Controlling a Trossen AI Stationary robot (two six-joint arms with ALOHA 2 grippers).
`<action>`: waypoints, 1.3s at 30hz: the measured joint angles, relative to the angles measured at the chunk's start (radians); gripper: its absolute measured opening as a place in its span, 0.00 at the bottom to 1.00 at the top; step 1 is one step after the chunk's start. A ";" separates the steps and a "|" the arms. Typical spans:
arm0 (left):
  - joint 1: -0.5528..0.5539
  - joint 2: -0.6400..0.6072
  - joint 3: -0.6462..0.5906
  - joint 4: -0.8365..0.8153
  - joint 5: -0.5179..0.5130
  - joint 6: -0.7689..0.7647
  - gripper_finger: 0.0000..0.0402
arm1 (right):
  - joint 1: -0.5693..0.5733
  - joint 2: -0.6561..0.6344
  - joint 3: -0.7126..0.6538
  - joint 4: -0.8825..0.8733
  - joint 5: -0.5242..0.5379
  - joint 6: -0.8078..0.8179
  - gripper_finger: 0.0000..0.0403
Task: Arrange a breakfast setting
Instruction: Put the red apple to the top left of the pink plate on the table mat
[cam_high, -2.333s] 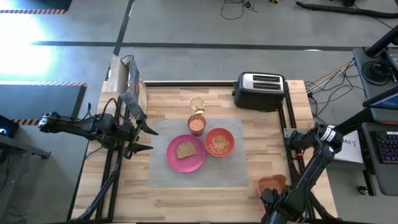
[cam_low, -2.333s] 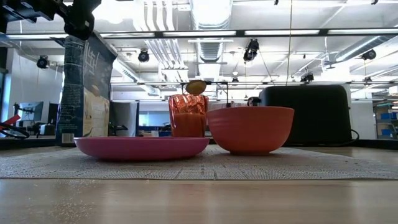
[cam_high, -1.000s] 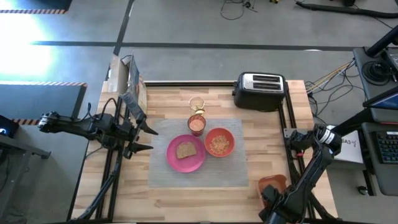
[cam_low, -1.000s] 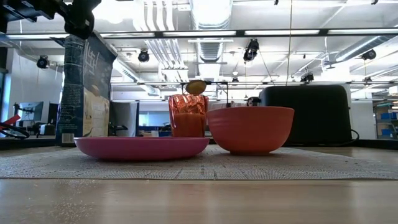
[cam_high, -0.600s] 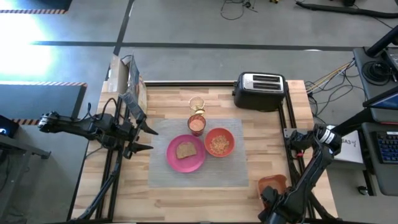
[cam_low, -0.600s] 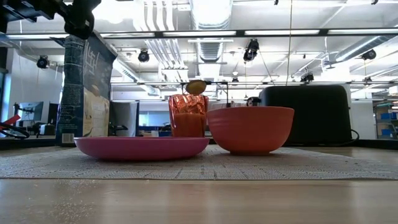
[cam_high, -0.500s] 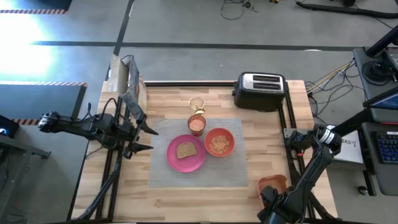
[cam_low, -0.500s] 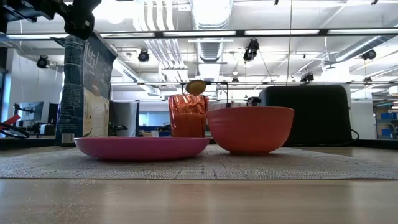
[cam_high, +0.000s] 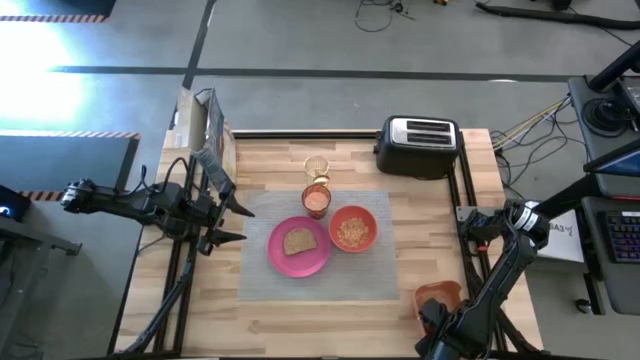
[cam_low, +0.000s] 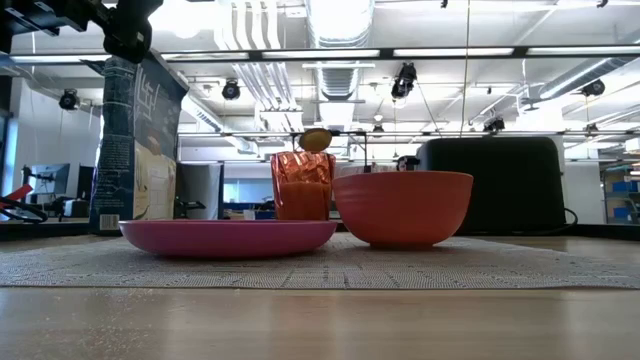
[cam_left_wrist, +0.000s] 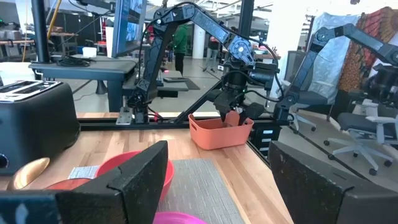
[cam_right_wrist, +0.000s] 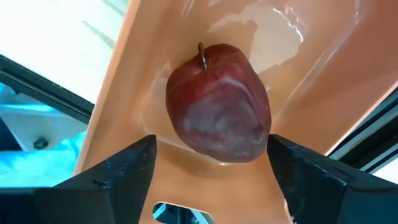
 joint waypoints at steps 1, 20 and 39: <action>0.000 0.000 0.000 0.000 0.000 0.000 0.65 | 0.000 0.000 0.000 -0.001 0.000 -0.010 0.74; 0.000 0.000 0.000 -0.001 0.000 0.002 0.65 | 0.000 0.005 -0.002 0.025 0.040 -0.164 0.77; 0.000 0.001 0.000 0.010 -0.027 0.004 0.65 | -0.006 0.125 -0.004 0.006 -0.079 -0.264 0.70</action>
